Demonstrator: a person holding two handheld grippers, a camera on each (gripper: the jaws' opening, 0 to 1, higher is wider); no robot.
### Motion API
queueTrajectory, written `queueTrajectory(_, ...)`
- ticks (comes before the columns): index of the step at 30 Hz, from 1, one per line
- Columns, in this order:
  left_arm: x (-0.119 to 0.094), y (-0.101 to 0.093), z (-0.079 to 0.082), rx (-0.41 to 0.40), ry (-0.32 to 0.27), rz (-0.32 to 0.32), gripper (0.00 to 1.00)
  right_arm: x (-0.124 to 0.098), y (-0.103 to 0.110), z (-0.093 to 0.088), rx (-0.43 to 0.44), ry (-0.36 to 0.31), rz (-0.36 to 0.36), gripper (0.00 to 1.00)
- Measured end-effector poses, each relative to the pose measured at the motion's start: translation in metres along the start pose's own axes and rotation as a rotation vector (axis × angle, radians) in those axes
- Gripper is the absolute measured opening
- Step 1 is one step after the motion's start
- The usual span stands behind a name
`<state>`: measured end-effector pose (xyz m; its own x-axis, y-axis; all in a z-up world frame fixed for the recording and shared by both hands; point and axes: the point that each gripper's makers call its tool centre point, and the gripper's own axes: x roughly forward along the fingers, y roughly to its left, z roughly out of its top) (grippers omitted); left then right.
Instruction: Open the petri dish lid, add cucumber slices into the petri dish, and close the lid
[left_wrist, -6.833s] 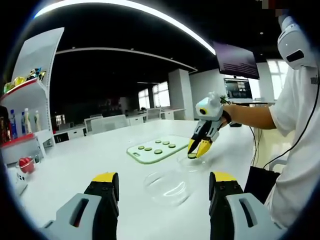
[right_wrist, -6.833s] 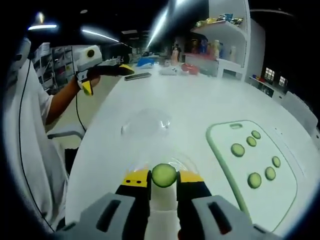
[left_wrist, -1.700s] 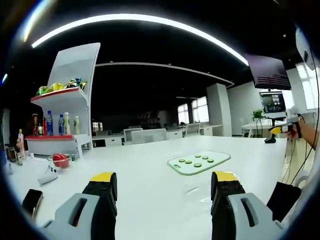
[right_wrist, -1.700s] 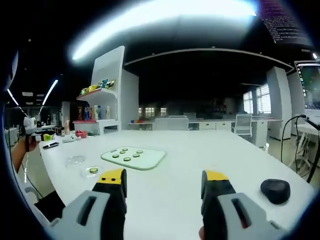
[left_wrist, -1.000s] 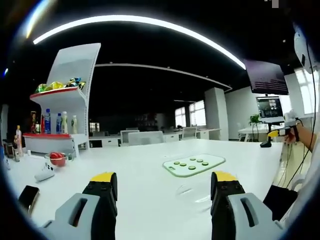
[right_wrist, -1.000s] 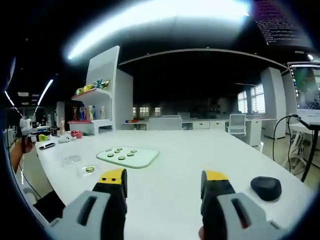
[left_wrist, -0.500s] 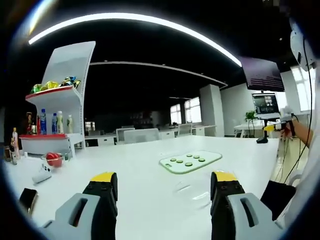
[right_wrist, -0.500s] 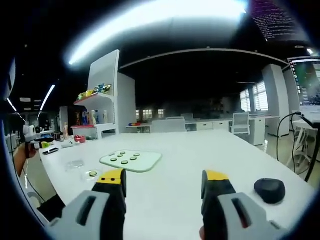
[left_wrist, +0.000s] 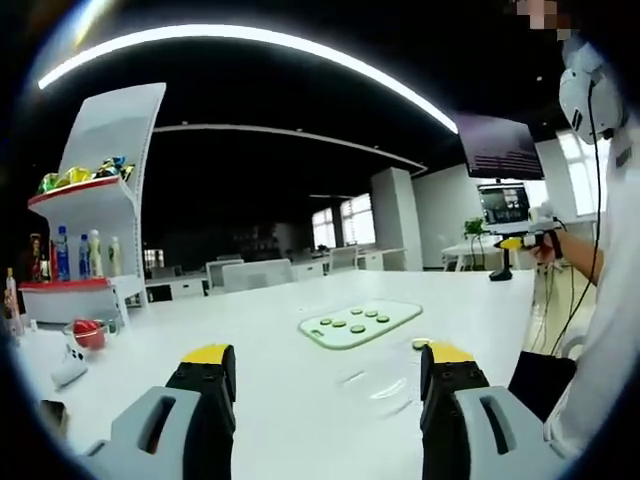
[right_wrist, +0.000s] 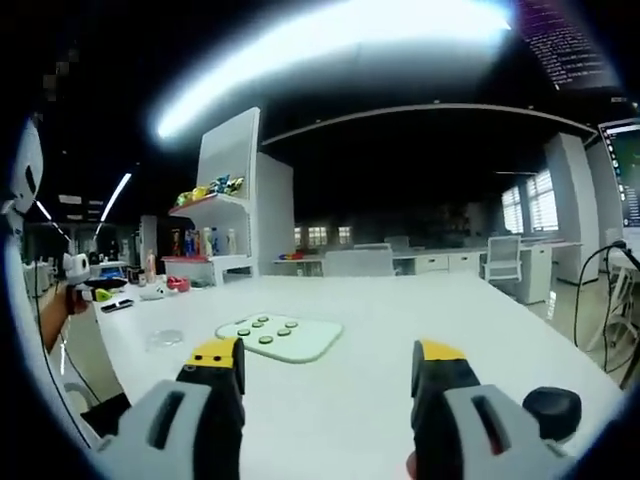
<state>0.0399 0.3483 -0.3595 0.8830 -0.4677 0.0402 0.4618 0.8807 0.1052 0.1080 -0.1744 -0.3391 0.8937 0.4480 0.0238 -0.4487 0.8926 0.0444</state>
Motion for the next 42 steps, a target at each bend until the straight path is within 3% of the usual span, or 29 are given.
queueTrajectory(11, 0.002, -0.003, -0.004, 0.032, 0.026, -0.063, 0.76, 0.019, 0.03, 0.01, -0.067, -0.007, 0.135, 0.71)
queueTrajectory(22, 0.009, -0.002, -0.01, 0.05, 0.062, -0.088, 0.77, 0.048, 0.054, 0.009, -0.147, 0.031, 0.256, 0.73)
queueTrajectory(29, 0.01, -0.004, -0.013, 0.058, 0.08, -0.111, 0.77, 0.058, 0.069, 0.008, -0.154, 0.038, 0.323, 0.74)
queueTrajectory(30, 0.01, -0.006, -0.012, 0.053, 0.078, -0.136, 0.77, 0.067, 0.087, 0.007, -0.159, 0.042, 0.391, 0.74)
queueTrajectory(32, 0.01, -0.005, -0.012, 0.049, 0.076, -0.146, 0.78, 0.072, 0.095, 0.006, -0.16, 0.047, 0.428, 0.75)
queueTrajectory(42, 0.012, -0.011, -0.007, 0.084, 0.106, -0.19, 0.78, 0.094, 0.136, 0.006, -0.212, 0.086, 0.562, 0.78)
